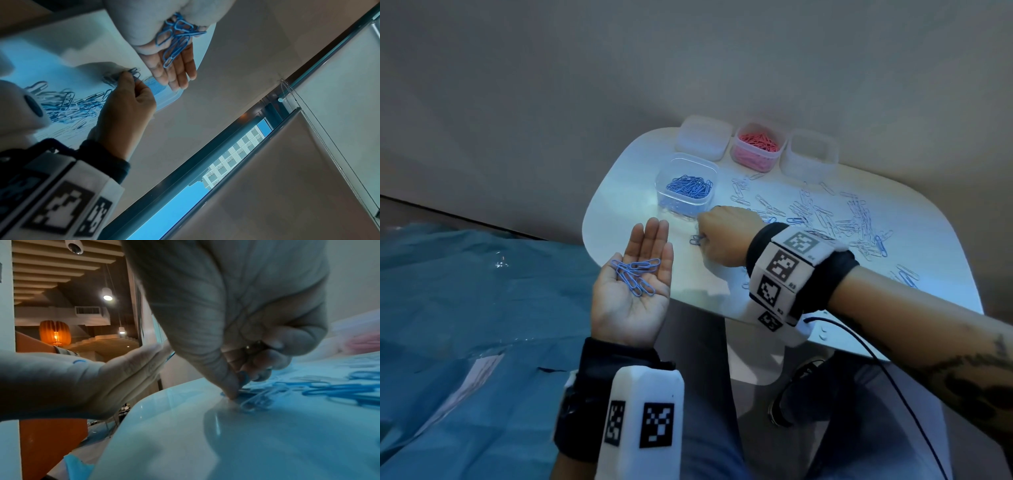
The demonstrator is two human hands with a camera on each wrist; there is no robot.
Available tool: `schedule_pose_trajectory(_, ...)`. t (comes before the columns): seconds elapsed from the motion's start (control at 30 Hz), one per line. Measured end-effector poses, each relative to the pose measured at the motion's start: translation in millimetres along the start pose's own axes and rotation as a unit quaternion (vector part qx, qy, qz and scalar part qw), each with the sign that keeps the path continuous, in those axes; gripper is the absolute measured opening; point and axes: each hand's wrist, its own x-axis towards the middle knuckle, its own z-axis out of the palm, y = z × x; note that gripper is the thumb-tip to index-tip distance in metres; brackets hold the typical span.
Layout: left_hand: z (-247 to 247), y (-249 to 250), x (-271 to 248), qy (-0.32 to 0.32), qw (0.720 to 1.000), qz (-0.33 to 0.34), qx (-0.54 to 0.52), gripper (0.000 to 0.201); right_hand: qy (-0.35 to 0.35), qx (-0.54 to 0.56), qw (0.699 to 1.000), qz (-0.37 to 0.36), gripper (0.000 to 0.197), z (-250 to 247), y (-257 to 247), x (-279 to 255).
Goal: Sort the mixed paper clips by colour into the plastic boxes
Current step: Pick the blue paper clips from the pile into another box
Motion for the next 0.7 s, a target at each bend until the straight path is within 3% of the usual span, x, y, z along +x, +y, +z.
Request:
schedule_pose_trajectory(0.13, -1, -1, 0, 0.002, 1.000, 0.001, 0.004, 0.071, -0.012, 0.053, 0.998, 0.019, 0.009, -1, 14, -4)
schedule_pose_trajectory(0.27, 0, -4, -1, 0.005, 1.000, 0.005, 0.004, 0.069, 0.073, 0.050, 0.995, 0.055, 0.015, -9, 26, -11)
schedule_pose_trajectory(0.37, 0, -5, -1, 0.002, 1.000, 0.008, 0.006, 0.068, 0.107, 0.106, 0.988, 0.025, 0.014, -8, 23, -11)
schedule_pose_trajectory(0.47, 0, -5, 1, -0.004, 1.000, 0.013, 0.012, 0.068, 0.068, 0.166, 0.984, -0.014, 0.012, -4, 9, -7)
schedule_pose_trajectory(0.7, -7, -2, 5, 0.001, 1.000, 0.017, 0.017, 0.069, 0.029, 0.084, 0.996, 0.006, 0.015, 9, 5, 11)
